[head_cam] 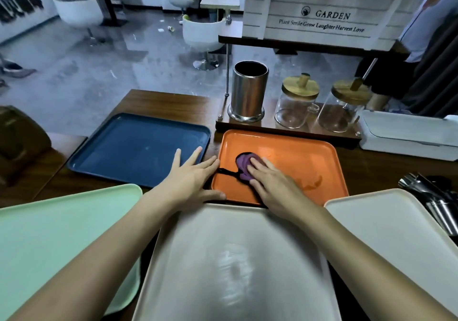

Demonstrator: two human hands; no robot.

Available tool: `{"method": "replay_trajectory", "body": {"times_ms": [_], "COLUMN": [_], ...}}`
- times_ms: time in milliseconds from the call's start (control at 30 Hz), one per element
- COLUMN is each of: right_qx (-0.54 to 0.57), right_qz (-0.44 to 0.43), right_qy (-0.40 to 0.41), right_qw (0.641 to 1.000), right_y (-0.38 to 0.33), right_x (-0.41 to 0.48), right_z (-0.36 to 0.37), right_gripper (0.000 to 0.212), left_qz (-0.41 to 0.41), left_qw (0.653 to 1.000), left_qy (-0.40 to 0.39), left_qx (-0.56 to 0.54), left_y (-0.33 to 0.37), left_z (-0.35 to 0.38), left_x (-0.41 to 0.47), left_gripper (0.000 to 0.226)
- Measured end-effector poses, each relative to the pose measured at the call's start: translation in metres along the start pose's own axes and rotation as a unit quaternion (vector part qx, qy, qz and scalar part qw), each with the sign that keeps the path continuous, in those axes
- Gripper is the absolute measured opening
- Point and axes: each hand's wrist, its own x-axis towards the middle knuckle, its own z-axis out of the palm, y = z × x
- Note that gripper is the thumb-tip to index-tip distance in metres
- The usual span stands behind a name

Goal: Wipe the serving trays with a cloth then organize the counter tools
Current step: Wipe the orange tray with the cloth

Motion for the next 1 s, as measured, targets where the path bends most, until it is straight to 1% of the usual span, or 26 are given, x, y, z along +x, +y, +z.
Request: {"method": "replay_trajectory", "body": {"times_ms": [67,167,233,300,400,500,667,733,800,867,1000], "right_qx": [-0.014,-0.018,-0.006,-0.003,-0.014,-0.022,-0.029,-0.017,-0.002,0.017,0.051], "right_qz": [-0.022,-0.066,-0.083,-0.079,-0.054,-0.032,0.010,0.013,-0.001,-0.030,-0.083], "right_qy": [-0.005,-0.020,-0.024,-0.023,-0.027,-0.022,-0.003,0.009,0.022,0.011,-0.026], "right_qw": [1.000,0.997,0.996,0.997,0.998,0.999,1.000,1.000,1.000,0.999,0.995], "right_y": [-0.001,-0.008,-0.013,-0.014,-0.013,-0.007,-0.008,-0.011,-0.014,-0.016,-0.023], "right_x": [0.001,0.009,0.018,0.030,0.053,0.082,0.108,0.107,0.103,0.090,0.041], "right_z": [0.001,0.005,0.009,0.012,0.010,0.005,0.005,0.006,0.007,0.007,0.010], "right_gripper": [0.047,0.048,0.047,0.047,0.048,0.043,0.044,0.040,0.036,0.035,0.043], "left_qz": [0.005,0.016,0.020,0.018,0.016,0.013,0.026,0.028,0.025,0.021,0.009], "left_qw": [1.000,0.999,0.999,0.999,0.998,0.998,0.998,0.998,0.998,0.999,0.999], "left_qy": [0.005,0.016,0.023,0.020,0.026,0.024,0.027,0.030,0.037,0.037,0.031], "left_qx": [-0.006,-0.023,-0.034,-0.045,-0.051,-0.055,-0.053,-0.049,-0.046,-0.032,-0.009], "left_y": [-0.001,-0.006,-0.008,-0.007,-0.004,-0.003,-0.004,-0.005,-0.004,-0.004,-0.003], "left_z": [0.002,0.006,0.009,0.010,0.009,0.007,0.005,0.005,0.005,0.006,0.008], "left_x": [0.001,0.004,0.005,0.004,0.003,0.002,0.001,0.002,0.003,0.003,0.003], "left_gripper": [0.109,0.124,0.126,0.119,0.103,0.101,0.094,0.094,0.093,0.096,0.101]}}
